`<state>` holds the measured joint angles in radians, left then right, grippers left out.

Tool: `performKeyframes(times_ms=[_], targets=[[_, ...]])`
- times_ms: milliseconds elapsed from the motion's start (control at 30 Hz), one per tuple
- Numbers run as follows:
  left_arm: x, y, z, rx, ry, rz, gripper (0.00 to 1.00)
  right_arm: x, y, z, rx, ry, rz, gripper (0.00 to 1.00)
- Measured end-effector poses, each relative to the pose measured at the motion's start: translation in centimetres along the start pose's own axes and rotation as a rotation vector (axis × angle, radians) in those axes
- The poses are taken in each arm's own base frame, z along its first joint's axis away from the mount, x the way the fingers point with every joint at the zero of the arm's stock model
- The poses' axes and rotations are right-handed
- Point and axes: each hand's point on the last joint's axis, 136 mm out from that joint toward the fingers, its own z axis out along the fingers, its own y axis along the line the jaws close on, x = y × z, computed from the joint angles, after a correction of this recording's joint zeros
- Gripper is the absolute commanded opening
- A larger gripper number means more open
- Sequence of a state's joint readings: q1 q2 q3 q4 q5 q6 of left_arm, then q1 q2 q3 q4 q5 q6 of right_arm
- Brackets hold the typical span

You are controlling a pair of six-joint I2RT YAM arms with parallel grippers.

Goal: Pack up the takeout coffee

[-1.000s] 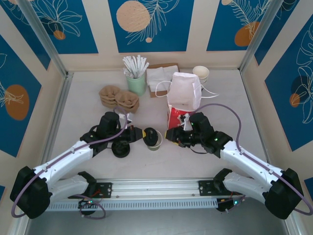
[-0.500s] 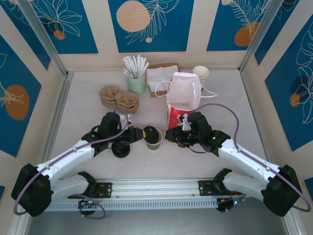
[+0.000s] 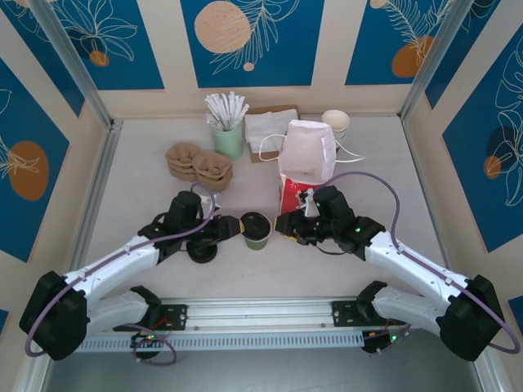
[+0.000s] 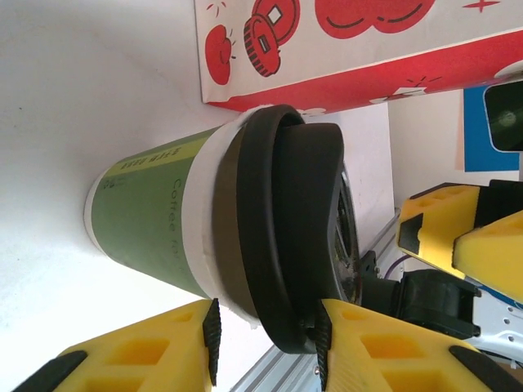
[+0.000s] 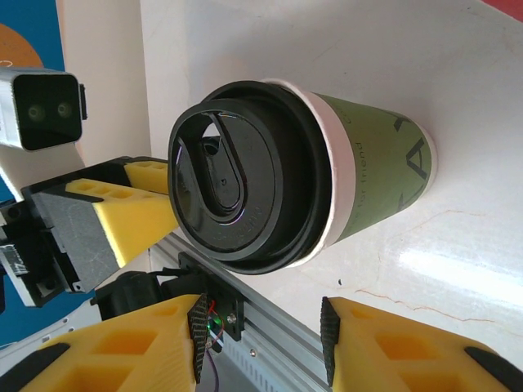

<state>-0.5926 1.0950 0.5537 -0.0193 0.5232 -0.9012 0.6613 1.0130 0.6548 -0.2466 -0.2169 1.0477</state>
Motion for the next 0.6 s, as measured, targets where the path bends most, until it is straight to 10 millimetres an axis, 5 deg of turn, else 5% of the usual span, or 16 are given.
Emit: performKeyframes(times_ms=[600], targets=[[0.06, 0.61, 0.48, -0.002, 0.001, -0.009, 0.44, -0.14, -0.12, 0.39, 0.011, 0.007, 0.006, 0.44]])
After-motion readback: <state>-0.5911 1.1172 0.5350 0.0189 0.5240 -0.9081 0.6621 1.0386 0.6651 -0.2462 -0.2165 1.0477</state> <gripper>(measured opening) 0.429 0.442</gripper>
